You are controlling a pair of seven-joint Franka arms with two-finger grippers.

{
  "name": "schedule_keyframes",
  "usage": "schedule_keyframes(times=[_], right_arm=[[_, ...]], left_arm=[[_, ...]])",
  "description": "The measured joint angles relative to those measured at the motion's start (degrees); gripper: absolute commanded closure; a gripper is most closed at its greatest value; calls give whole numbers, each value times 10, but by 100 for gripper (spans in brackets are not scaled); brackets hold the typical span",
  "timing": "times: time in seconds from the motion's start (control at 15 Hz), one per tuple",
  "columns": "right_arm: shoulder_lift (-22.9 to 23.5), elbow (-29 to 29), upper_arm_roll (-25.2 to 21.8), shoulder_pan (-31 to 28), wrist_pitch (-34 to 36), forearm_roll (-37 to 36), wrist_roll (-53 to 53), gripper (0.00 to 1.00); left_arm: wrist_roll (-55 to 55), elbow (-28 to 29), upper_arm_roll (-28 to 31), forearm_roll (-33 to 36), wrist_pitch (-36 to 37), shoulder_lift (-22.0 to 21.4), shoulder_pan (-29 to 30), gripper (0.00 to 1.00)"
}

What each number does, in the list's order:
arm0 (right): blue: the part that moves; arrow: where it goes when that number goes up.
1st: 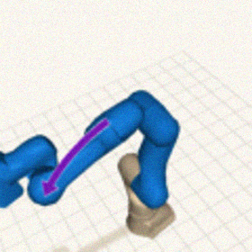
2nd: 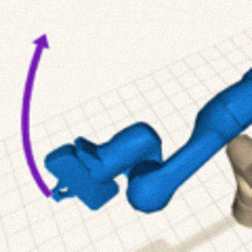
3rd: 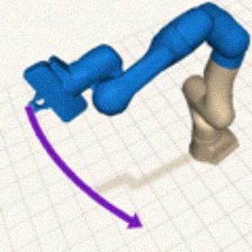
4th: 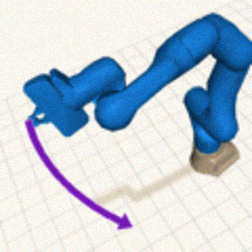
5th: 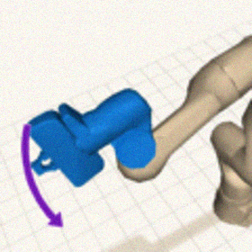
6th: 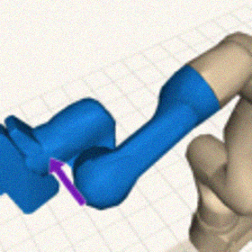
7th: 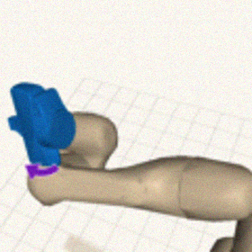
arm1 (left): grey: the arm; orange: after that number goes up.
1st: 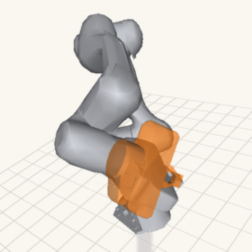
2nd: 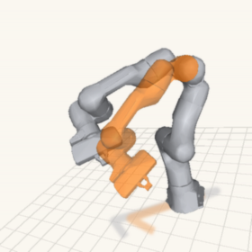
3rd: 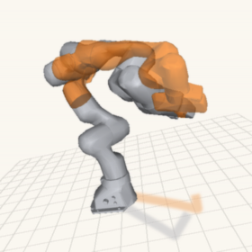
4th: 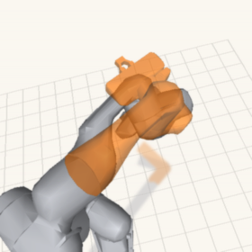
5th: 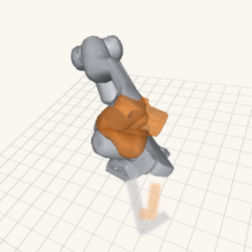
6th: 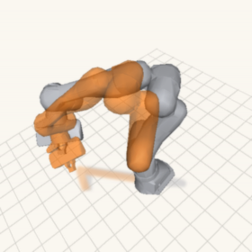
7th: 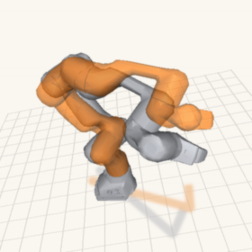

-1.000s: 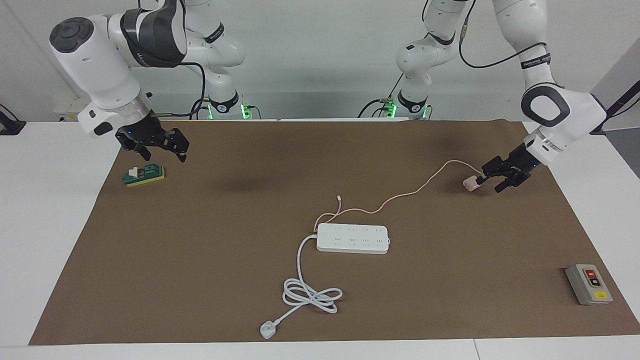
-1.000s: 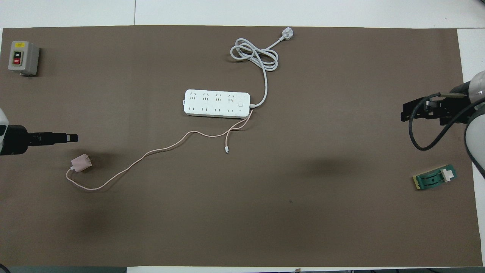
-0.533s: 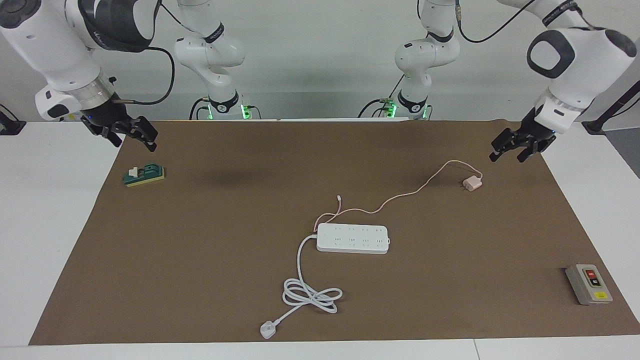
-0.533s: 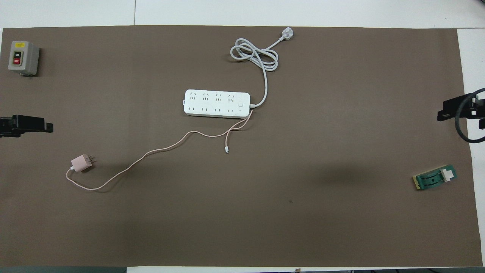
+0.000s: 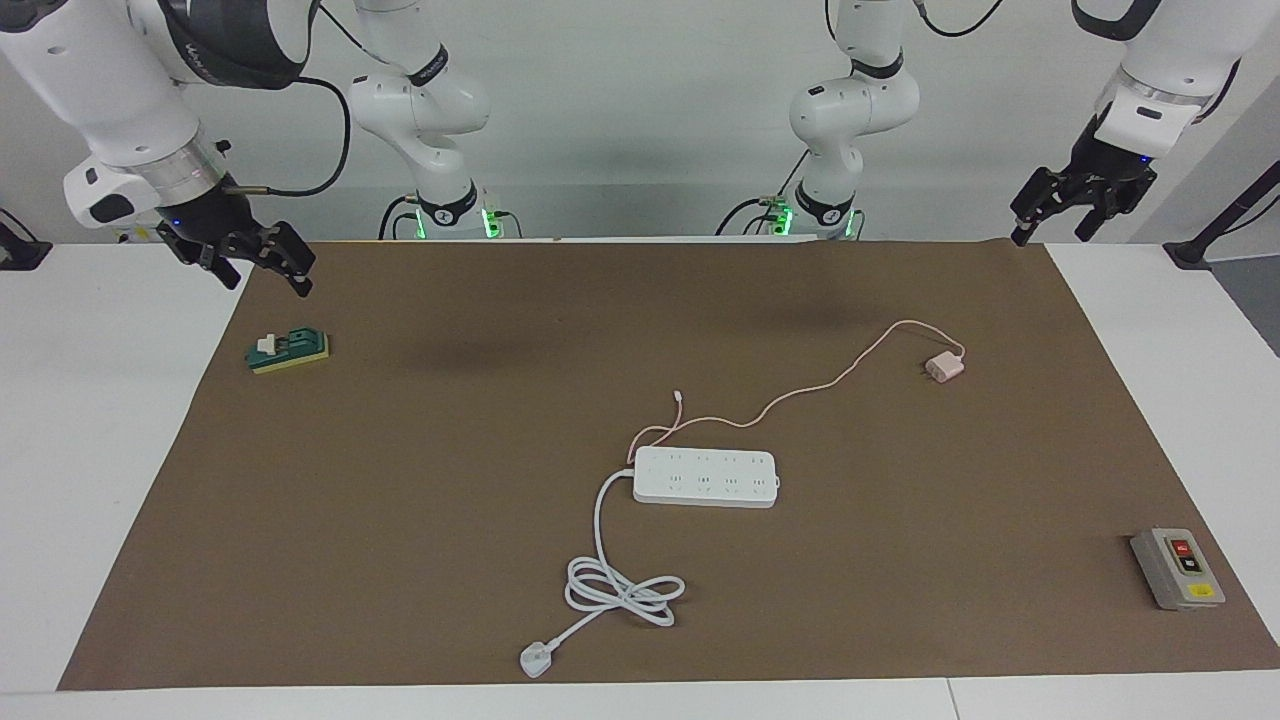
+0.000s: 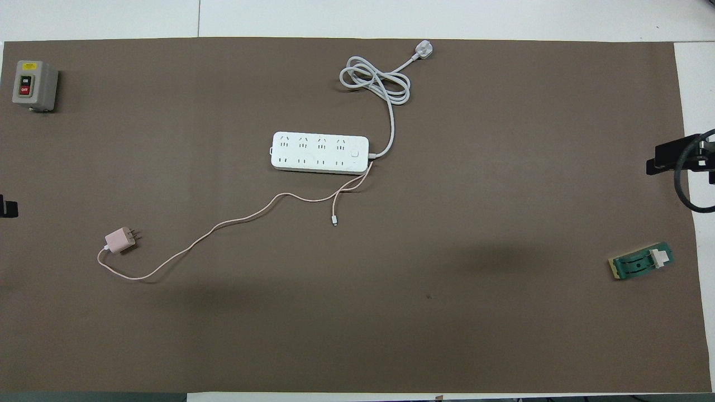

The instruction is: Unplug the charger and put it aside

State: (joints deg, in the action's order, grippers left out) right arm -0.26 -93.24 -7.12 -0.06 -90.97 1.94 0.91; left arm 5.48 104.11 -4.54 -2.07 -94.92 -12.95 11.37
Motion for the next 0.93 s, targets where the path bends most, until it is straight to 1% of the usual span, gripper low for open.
schedule_keyframes(times=[0.2,0.33,0.4,0.47,0.53,0.67,0.93], right_arm=[[0,1,0,0,-1,0,-12,0],[0,1,0,0,-1,0,-13,0],[0,1,0,0,-1,0,-13,0],[0,1,0,0,-1,0,-13,0],[0,1,0,0,-1,0,-13,0],[0,1,0,0,-1,0,-13,0],[0,1,0,0,-1,0,-13,0]], left_arm=[[-6,-19,-8,7,9,29,0,0],[-5,-52,-8,13,32,60,-5,0],[-5,-70,0,18,40,75,-25,0],[-6,-83,19,22,45,84,-60,0],[-9,-92,45,23,46,89,-101,0],[-26,-95,70,25,45,90,-149,0],[-35,-76,69,26,23,89,-161,0]])
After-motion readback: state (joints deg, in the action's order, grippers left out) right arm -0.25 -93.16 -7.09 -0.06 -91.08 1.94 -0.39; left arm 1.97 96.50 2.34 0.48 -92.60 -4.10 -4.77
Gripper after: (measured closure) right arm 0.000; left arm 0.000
